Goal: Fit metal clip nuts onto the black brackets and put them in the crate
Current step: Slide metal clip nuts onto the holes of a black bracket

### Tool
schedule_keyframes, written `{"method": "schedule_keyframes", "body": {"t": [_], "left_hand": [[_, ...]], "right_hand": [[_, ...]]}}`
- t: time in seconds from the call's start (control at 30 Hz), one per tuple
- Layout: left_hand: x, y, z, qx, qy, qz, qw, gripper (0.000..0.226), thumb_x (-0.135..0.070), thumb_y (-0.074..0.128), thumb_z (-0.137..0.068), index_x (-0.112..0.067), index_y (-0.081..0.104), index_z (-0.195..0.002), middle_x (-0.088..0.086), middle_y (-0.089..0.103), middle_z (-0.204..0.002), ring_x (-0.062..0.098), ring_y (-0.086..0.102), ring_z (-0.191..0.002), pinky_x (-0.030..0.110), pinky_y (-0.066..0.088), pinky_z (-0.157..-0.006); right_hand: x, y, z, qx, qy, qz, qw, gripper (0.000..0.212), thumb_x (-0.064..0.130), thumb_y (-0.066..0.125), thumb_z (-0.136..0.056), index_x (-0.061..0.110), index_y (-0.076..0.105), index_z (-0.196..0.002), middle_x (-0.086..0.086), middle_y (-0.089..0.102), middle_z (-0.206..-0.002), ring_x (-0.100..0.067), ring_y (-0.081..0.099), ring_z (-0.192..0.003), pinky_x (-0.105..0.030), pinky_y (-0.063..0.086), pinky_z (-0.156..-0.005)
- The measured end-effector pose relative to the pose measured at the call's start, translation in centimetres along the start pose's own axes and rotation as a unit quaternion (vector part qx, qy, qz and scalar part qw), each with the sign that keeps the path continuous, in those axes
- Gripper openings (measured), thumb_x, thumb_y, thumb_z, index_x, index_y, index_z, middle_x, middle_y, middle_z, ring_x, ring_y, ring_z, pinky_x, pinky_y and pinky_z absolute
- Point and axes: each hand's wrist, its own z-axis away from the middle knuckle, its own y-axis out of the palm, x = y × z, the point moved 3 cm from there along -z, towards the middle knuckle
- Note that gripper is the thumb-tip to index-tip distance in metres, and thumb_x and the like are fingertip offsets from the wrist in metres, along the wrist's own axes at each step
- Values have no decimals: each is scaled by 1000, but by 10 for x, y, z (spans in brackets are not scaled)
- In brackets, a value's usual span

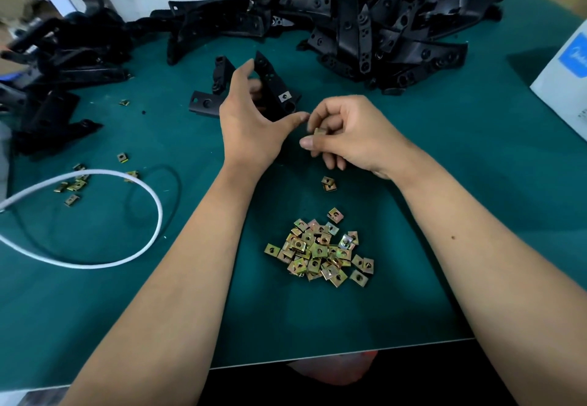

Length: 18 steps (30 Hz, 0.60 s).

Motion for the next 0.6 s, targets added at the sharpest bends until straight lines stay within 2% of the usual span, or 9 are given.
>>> {"method": "schedule_keyframes", "body": {"t": [0.1,0.17,0.27,0.37,0.43,0.5,0.6], "left_hand": [[1,0,-1,1,-6,3,1000,103,-38,97,-64,-17,43,-149,-8,60,-121,9,58,-116,32,50,-103],[2,0,-1,2,-10,8,1000,103,-38,97,-64,-17,43,-149,-7,61,-122,9,58,-117,33,50,-103],[3,-1,-1,-2,-14,12,1000,104,-39,97,-64,-17,43,-150,-7,60,-122,9,58,-118,34,50,-104],[5,-2,-1,-10,-26,26,999,104,-40,97,-63,-16,44,-150,-8,59,-124,8,57,-119,34,50,-105],[5,-2,-1,-11,-31,34,999,104,-39,97,-63,-16,44,-149,-6,60,-125,8,58,-119,34,50,-105],[4,-2,-1,-10,-31,34,999,104,-38,98,-62,-15,45,-148,-6,60,-125,9,58,-119,34,51,-104],[4,-2,-1,-7,-29,33,999,103,-37,98,-62,-16,45,-148,-7,60,-123,8,59,-118,34,51,-104]], "right_hand": [[-1,-1,0,-19,-4,10,1000,12,12,80,-89,6,70,-88,-7,73,-67,-15,61,-44,-22,44,-39],[0,-1,-1,-17,-8,28,999,4,16,76,-94,12,76,-91,-4,72,-67,-12,58,-45,-21,43,-39],[0,0,-1,-11,-10,50,999,14,13,66,-101,19,76,-105,-1,71,-68,-9,56,-48,-21,43,-41],[-1,-1,-1,-14,4,54,998,23,4,59,-102,11,64,-123,-6,74,-74,-13,60,-49,-24,46,-42],[-2,-3,-1,-20,13,27,999,16,3,60,-101,5,58,-117,-11,76,-80,-22,63,-49,-27,47,-41],[-2,-4,-1,-26,9,24,999,9,6,65,-99,2,59,-104,-12,77,-81,-26,64,-47,-28,47,-39],[-2,-6,-1,-31,-2,67,997,11,19,72,-96,9,72,-91,-6,76,-73,-18,61,-43,-23,42,-36]]}}
